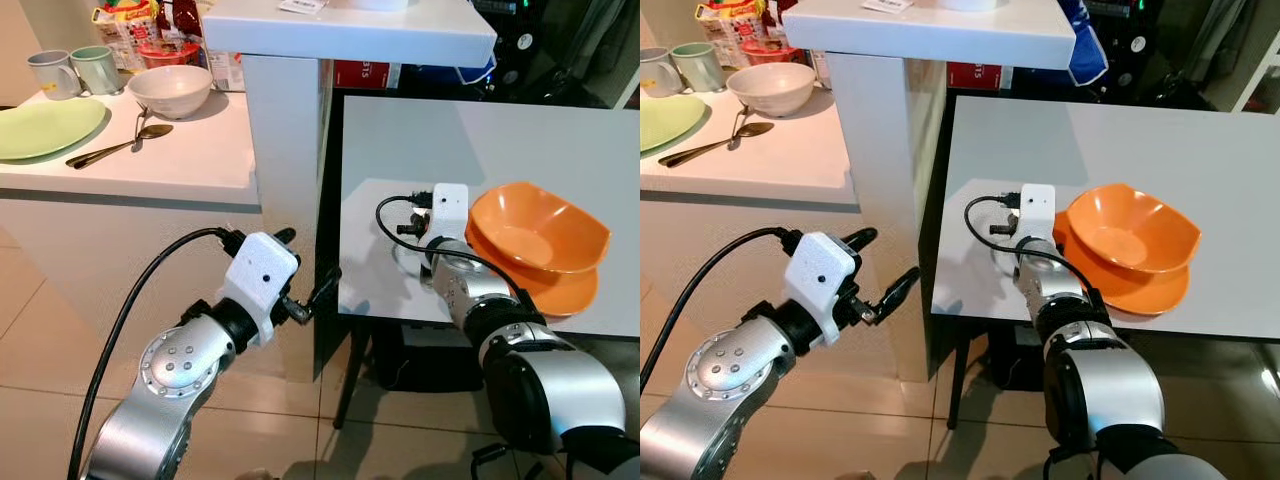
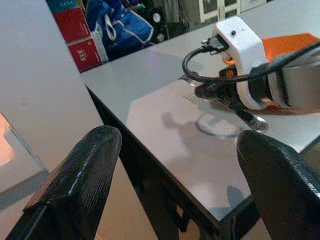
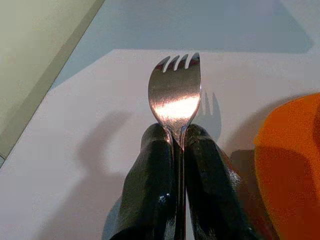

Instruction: Setting the table

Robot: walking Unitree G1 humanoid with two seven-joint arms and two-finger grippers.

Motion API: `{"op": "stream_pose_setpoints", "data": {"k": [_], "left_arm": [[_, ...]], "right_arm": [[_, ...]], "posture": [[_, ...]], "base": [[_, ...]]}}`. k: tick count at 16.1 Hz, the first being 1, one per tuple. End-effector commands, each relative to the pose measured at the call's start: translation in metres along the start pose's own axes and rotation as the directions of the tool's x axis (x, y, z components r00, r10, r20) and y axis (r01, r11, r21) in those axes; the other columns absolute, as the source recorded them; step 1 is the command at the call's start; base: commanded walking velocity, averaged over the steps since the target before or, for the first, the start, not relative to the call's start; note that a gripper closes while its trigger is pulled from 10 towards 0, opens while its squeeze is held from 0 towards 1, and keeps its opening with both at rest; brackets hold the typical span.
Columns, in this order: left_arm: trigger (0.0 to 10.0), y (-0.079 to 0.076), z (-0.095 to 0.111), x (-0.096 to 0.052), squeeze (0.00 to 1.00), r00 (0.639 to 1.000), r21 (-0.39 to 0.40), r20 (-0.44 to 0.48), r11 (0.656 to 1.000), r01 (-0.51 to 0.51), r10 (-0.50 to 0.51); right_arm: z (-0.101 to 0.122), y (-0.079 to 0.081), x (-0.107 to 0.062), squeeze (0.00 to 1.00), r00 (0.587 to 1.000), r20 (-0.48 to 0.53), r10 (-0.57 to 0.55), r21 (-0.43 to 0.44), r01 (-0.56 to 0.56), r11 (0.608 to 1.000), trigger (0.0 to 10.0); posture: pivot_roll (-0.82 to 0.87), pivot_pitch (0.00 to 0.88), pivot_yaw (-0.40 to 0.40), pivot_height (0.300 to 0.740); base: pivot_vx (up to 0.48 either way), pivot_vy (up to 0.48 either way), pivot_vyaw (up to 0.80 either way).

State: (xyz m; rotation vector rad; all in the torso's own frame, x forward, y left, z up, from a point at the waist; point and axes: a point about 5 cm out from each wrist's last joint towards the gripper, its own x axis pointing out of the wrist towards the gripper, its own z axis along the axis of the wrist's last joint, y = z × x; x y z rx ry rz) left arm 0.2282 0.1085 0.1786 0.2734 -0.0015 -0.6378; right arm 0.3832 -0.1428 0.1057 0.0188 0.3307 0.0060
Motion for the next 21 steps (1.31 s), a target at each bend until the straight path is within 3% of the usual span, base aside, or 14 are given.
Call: {"op": "stream_pose_setpoints", "data": {"k": [1,15,16,17,18,21], "left_arm": [[10.0,-0.001,0.003,-0.003,0.00,1.000,0.003,0.003,1.000,0.013,-0.013],[10.0,-0.005,0.008,-0.016,0.00,0.999,-0.015,-0.041,1.000,0.011,-0.011],[10.0,-0.005,0.008,-0.017,0.00,0.999,-0.014,-0.042,1.000,0.009,-0.009],[10.0,-0.005,0.008,-0.018,0.00,0.999,-0.014,-0.043,1.000,0.006,-0.007],[10.0,-0.004,0.009,-0.018,0.00,0.999,-0.013,-0.043,1.000,0.004,-0.005],[10.0,-0.004,0.009,-0.018,0.00,0.999,-0.009,-0.043,1.000,-0.005,0.004]], "right_arm": [[0.003,0.002,0.001,0.00,1.000,-0.014,-0.007,-0.022,0.006,1.000,10.0],[-0.008,-0.012,-0.001,0.00,0.994,-0.075,-0.084,0.003,0.085,0.996,10.0],[-0.008,-0.012,-0.001,0.15,0.994,-0.076,-0.081,0.015,0.082,0.997,10.0],[-0.008,-0.013,0.000,0.82,0.994,-0.074,-0.082,0.023,0.084,0.996,10.0],[-0.008,-0.013,0.000,1.00,0.994,-0.073,-0.082,0.026,0.084,0.996,10.0],[-0.005,-0.014,0.000,1.00,0.995,-0.064,-0.077,0.027,0.079,0.996,10.0]], "posture": [[0.17,0.036,0.016,0.740],[0.21,0.095,0.030,0.740],[0.21,0.093,0.030,0.740],[0.21,0.091,0.030,0.740],[0.21,0.090,0.030,0.740],[0.22,0.086,0.027,0.740]], "base": [[0.000,0.000,0.00],[0.000,0.000,0.00],[0.000,0.000,0.00],[0.000,0.000,0.00],[0.000,0.000,0.00],[0.000,0.000,0.00]]}}
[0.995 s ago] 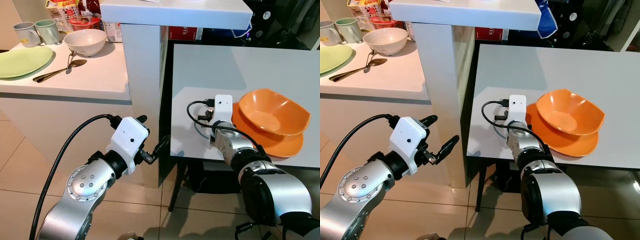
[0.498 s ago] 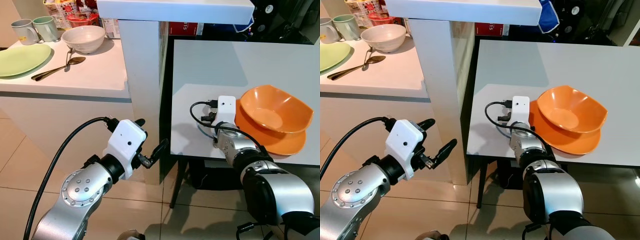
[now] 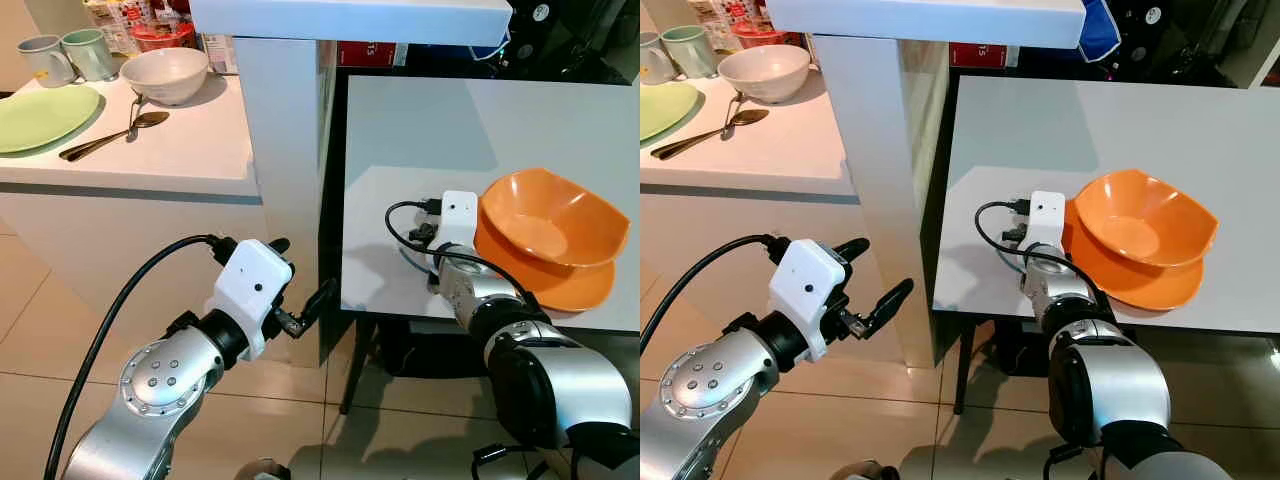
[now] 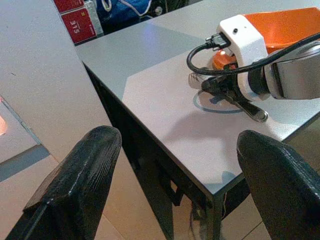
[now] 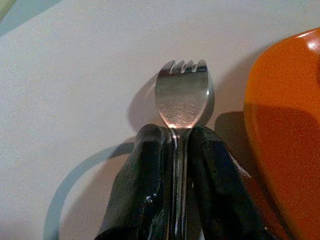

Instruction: Setting the table

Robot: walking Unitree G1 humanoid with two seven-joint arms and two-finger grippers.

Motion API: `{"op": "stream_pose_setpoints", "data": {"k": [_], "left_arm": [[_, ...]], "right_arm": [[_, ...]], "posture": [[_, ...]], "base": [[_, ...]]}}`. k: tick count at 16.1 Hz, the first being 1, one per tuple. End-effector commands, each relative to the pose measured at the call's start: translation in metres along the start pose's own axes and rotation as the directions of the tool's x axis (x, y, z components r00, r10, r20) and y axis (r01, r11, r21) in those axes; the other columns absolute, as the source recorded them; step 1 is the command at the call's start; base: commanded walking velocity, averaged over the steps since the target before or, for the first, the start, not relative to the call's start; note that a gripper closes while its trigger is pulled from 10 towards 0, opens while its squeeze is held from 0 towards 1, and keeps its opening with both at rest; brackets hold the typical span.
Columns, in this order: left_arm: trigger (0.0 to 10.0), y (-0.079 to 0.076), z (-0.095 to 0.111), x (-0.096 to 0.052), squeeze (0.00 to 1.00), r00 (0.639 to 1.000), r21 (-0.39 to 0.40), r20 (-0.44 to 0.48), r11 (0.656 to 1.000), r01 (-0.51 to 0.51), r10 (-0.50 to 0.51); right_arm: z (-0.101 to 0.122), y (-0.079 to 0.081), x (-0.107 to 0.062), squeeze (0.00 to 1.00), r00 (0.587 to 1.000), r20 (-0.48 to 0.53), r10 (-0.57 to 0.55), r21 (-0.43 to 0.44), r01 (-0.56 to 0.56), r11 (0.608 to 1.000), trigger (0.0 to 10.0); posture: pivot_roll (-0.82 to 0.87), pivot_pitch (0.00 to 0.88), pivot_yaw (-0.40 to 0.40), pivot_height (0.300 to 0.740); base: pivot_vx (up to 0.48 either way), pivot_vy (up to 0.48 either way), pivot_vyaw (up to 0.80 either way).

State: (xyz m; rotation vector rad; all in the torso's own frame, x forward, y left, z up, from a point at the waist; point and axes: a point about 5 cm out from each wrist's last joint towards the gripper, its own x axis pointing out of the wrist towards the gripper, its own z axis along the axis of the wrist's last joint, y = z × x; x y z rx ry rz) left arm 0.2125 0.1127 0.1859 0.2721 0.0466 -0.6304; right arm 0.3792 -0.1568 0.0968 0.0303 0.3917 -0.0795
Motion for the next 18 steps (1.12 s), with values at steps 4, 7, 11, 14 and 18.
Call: {"op": "stream_pose_setpoints", "data": {"k": [4,7,11,14,18], "left_arm": [[10.0,0.001,0.002,-0.003,0.00,1.000,0.008,0.000,1.000,-0.010,0.010],[10.0,0.002,0.003,-0.002,0.00,1.000,0.012,0.002,1.000,-0.015,0.015],[10.0,0.005,0.003,0.000,0.00,1.000,0.016,0.008,1.000,-0.018,0.017],[10.0,0.005,0.003,0.002,0.00,1.000,0.021,0.013,1.000,-0.012,0.011],[10.0,0.008,0.004,0.006,0.00,1.000,0.028,0.021,1.000,-0.011,0.010]], "right_arm": [[0.007,0.000,0.001,1.00,1.000,0.008,0.009,0.005,-0.009,1.000,10.0],[0.010,0.003,0.001,1.00,0.999,0.022,0.034,-0.004,-0.034,0.999,10.0],[0.019,0.004,0.001,1.00,0.998,0.056,0.035,-0.018,-0.034,0.999,10.0],[0.023,0.006,0.002,0.00,0.997,0.067,0.028,-0.023,-0.027,0.999,10.0],[0.034,0.010,0.001,0.00,0.991,0.133,0.026,-0.022,-0.023,0.999,10.0]], "posture": [[0.22,0.078,0.025,0.740],[0.22,0.069,0.024,0.740],[0.22,0.049,0.025,0.740],[0.22,0.034,0.026,0.740],[0.22,0.017,0.027,0.740]], "base": [[0.000,0.000,0.00],[0.000,0.000,0.00],[0.000,0.000,0.00],[0.000,0.000,0.00],[0.000,0.000,0.00]]}}
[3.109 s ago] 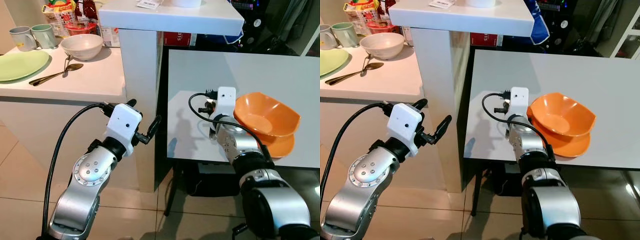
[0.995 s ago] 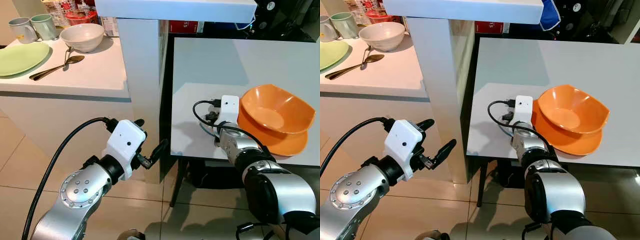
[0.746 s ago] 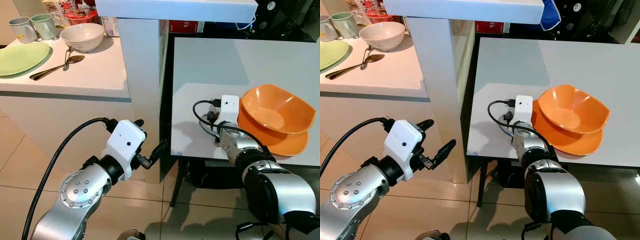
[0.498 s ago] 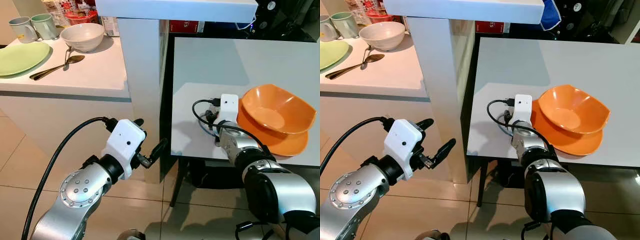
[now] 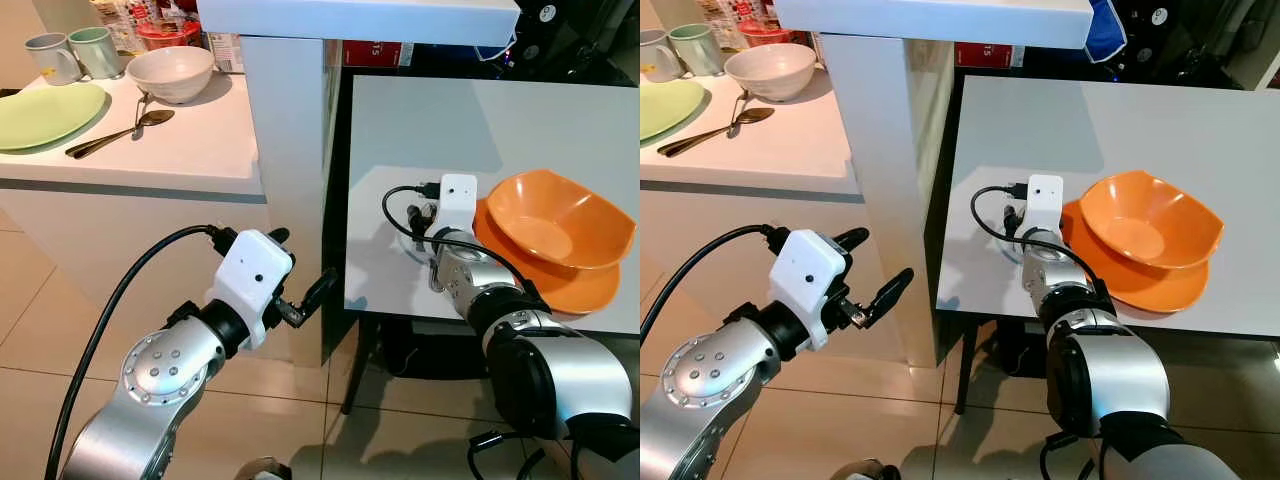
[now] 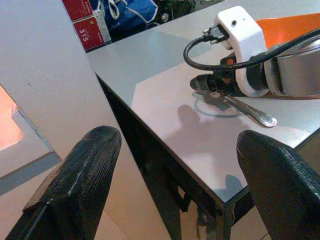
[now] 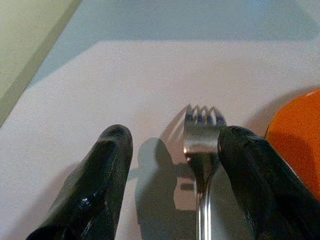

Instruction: Setting the table

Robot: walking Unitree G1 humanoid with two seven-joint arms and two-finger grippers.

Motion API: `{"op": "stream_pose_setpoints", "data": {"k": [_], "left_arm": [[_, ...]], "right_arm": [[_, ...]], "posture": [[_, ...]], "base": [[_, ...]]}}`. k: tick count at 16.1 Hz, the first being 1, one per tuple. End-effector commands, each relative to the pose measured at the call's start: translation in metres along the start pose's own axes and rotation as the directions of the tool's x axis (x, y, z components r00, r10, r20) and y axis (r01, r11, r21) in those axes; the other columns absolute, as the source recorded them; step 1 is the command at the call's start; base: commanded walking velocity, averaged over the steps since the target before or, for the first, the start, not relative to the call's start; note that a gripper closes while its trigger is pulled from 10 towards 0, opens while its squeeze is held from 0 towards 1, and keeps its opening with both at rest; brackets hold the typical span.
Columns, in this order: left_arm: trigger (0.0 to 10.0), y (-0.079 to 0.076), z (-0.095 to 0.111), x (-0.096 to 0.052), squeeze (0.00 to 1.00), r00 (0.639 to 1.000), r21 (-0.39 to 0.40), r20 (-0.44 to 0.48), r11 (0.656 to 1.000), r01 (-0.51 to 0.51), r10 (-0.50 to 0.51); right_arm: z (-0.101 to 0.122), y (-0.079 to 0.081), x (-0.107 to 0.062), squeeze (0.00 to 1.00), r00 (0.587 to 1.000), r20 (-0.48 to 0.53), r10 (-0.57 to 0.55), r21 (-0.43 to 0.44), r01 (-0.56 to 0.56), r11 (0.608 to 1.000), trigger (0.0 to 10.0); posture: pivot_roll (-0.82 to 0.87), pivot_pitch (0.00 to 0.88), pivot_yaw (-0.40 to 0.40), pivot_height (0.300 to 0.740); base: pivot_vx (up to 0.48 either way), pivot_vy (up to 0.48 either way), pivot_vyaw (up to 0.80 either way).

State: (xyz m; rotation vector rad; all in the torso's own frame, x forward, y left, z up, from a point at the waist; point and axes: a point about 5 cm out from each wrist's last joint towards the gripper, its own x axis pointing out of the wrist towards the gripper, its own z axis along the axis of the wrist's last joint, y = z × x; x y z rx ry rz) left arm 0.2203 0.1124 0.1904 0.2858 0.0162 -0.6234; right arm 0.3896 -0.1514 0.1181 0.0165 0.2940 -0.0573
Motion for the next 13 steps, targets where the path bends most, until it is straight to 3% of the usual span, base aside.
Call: {"op": "stream_pose_setpoints", "data": {"k": [1,4,6,7,9,10,13], "left_arm": [[10.0,0.003,0.000,0.001,0.00,1.000,0.008,0.002,1.000,-0.002,0.002],[10.0,0.007,0.001,0.005,0.00,0.999,0.015,0.018,0.999,-0.036,0.036],[10.0,0.020,-0.001,0.008,0.00,0.987,-0.010,0.014,0.987,-0.161,0.161],[10.0,0.022,-0.001,0.009,0.00,0.984,-0.005,0.016,0.984,-0.180,0.180],[10.0,0.028,-0.002,0.011,0.00,0.977,0.024,0.030,0.977,-0.214,0.213],[10.0,0.032,-0.003,0.011,0.00,0.969,0.027,0.030,0.969,-0.245,0.244],[10.0,0.041,-0.007,0.012,0.00,0.958,0.014,0.021,0.958,-0.285,0.285]], "right_arm": [[0.017,0.003,0.001,0.00,0.997,0.073,-0.012,-0.015,0.013,1.000,10.0],[0.038,-0.001,0.000,0.00,0.975,0.210,-0.065,-0.003,0.067,0.998,10.0],[0.058,0.000,-0.006,0.00,0.923,0.379,-0.068,0.062,0.048,0.997,10.0],[0.059,-0.001,-0.009,0.00,0.908,0.412,-0.072,0.077,0.043,0.996,10.0],[0.057,-0.009,-0.025,0.00,0.863,0.499,-0.079,0.095,0.036,0.995,10.0],[0.047,-0.017,-0.044,0.00,0.858,0.504,-0.095,0.127,0.035,0.991,10.0],[0.020,-0.014,-0.084,0.00,0.882,0.471,0.018,0.043,-0.043,0.998,10.0]], "posture": [[0.21,0.013,0.027,0.740],[0.19,0.000,0.024,0.740],[0.16,0.000,0.015,0.740],[0.15,0.000,0.012,0.740],[0.14,0.000,0.013,0.740],[0.13,0.000,0.014,0.740],[0.07,0.000,0.023,0.740]], "base": [[0.000,0.000,0.00],[0.000,0.000,0.00],[0.000,0.000,0.00],[0.000,0.000,0.00],[0.000,0.000,0.00],[0.000,0.000,0.00],[0.000,0.000,0.00]]}}
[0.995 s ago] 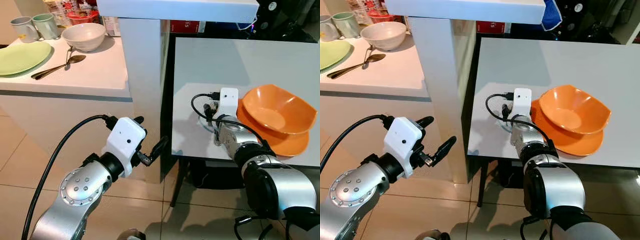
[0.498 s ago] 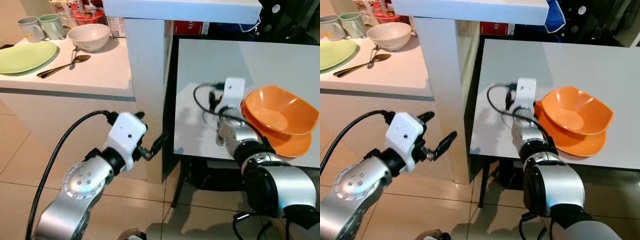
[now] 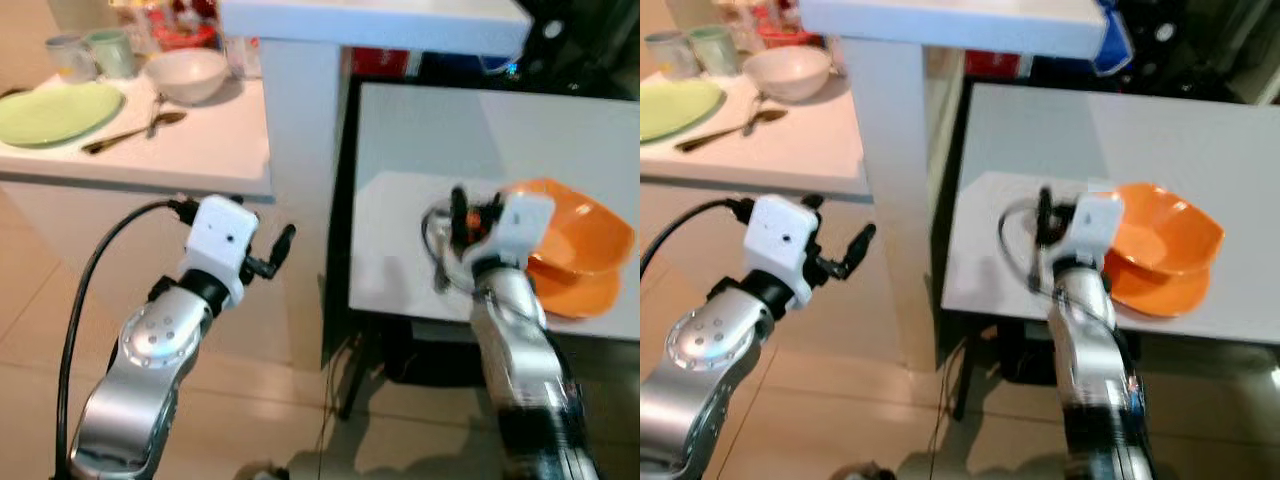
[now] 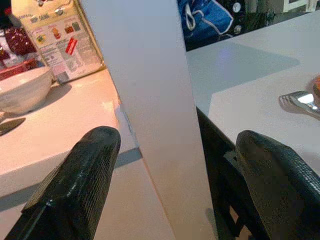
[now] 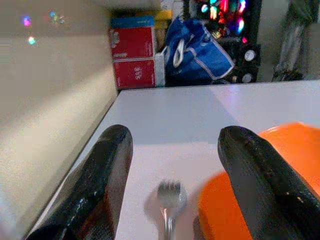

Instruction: Setting the table

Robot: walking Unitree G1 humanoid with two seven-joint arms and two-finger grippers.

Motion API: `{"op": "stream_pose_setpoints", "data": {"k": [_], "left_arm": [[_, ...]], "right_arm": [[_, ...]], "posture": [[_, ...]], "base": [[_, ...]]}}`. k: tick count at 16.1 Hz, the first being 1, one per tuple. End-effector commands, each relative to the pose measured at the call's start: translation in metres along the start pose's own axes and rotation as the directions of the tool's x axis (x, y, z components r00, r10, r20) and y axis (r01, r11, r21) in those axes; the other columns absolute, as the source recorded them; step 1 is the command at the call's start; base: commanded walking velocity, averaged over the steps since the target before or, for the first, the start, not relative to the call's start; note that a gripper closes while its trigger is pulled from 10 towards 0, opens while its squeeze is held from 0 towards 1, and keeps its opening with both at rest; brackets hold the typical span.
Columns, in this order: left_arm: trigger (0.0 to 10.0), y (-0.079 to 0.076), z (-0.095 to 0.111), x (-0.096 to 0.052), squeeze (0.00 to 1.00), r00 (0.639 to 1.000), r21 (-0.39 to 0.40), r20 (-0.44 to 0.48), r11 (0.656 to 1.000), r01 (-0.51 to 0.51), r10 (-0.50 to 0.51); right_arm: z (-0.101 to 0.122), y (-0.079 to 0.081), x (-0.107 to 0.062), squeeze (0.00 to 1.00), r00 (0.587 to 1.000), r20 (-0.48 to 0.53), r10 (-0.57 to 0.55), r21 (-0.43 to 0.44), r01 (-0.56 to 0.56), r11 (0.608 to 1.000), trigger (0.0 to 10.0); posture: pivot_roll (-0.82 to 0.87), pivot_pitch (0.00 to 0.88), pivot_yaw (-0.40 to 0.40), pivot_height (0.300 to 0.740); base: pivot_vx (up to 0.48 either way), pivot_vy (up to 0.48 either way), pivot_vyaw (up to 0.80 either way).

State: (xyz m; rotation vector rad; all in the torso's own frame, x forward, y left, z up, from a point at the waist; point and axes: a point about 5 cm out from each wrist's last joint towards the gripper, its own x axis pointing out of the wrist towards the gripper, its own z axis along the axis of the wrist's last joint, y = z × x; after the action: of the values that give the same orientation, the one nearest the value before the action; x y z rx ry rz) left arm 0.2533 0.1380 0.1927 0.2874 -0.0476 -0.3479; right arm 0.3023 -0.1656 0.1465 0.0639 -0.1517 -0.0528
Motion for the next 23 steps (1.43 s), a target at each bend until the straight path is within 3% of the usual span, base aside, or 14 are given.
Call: {"op": "stream_pose_setpoints", "data": {"k": [1,3,8,14,20,23], "left_arm": [[10.0,0.004,-0.004,0.000,0.00,1.000,0.005,-0.009,1.000,-0.028,0.028],[10.0,0.003,-0.008,0.003,0.00,0.999,0.013,-0.011,0.999,-0.040,0.040],[10.0,0.003,-0.013,0.006,0.00,0.997,0.051,-0.001,0.996,-0.071,0.071],[10.0,0.005,-0.015,0.012,0.00,0.991,0.068,0.009,0.989,-0.132,0.131],[10.0,0.012,-0.008,0.025,0.00,0.989,0.093,0.041,0.985,-0.148,0.145],[10.0,0.009,-0.007,0.028,0.00,0.987,0.087,0.053,0.984,-0.155,0.151]], "right_arm": [[0.009,0.010,-0.010,0.00,0.998,-0.003,0.065,0.042,-0.065,0.997,10.0],[0.011,0.017,-0.040,0.00,0.990,-0.060,0.126,0.080,-0.121,0.989,10.0],[0.001,0.018,-0.056,0.00,0.960,-0.198,0.198,-0.042,-0.210,0.977,10.0],[-0.007,0.031,-0.051,0.00,0.942,-0.246,0.230,-0.007,-0.239,0.971,10.0],[-0.005,0.024,-0.037,0.00,0.953,-0.242,0.180,-0.023,-0.191,0.981,10.0],[-0.006,0.025,-0.030,0.00,0.957,-0.241,0.165,0.020,-0.165,0.986,10.0]], "posture": [[0.05,0.000,0.024,0.740],[0.05,0.000,0.020,0.740],[0.03,0.000,0.023,0.740],[0.04,0.000,0.005,0.740],[0.02,0.000,0.016,0.740],[0.03,0.000,0.009,0.740]], "base": [[0.000,0.000,0.00],[0.000,0.257,0.00],[0.000,0.404,0.00],[0.000,0.480,0.00],[0.000,0.480,0.00],[0.000,0.480,0.00]]}}
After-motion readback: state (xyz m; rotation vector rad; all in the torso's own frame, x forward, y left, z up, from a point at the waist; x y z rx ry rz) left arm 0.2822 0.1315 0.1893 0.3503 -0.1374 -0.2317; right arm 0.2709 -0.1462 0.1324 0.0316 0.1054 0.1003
